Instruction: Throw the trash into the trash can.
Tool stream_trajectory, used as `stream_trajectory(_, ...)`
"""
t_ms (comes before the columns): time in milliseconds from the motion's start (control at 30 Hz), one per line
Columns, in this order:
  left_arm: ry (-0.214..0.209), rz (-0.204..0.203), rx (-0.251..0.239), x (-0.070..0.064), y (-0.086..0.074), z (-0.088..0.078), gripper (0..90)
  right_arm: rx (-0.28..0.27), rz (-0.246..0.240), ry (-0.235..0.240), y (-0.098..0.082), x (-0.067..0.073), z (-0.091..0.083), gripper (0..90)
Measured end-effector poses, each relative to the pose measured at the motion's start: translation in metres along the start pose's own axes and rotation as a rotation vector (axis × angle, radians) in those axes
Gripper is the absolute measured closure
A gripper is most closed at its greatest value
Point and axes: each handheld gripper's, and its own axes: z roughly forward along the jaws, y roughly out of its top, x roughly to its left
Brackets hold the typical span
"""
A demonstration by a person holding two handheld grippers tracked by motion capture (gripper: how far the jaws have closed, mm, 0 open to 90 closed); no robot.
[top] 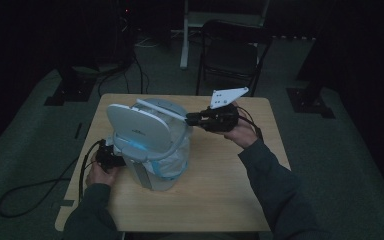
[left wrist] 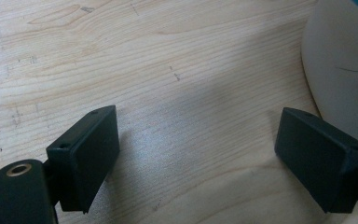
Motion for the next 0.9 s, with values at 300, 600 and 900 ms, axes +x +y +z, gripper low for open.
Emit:
stream_trajectory(300,0.000,0.000,0.000,0.0000,0.0000,0.0000,14.4,0.000,-0.010,0.005,0.0058,0.0013,0.0029,78.2)
stream_trajectory(600,0.000,0.000,0.000,0.0000,0.0000,0.0000,14.4,-0.044,0.006,0.030,0.0069,0.0009,-0.0004,54.1)
stream_trajectory(900,0.000,0.001,0.000,0.0000,0.0000,0.0000,14.4,-0.030,0.020,0.010,0.0011,-0.0006,0.0001,57.3)
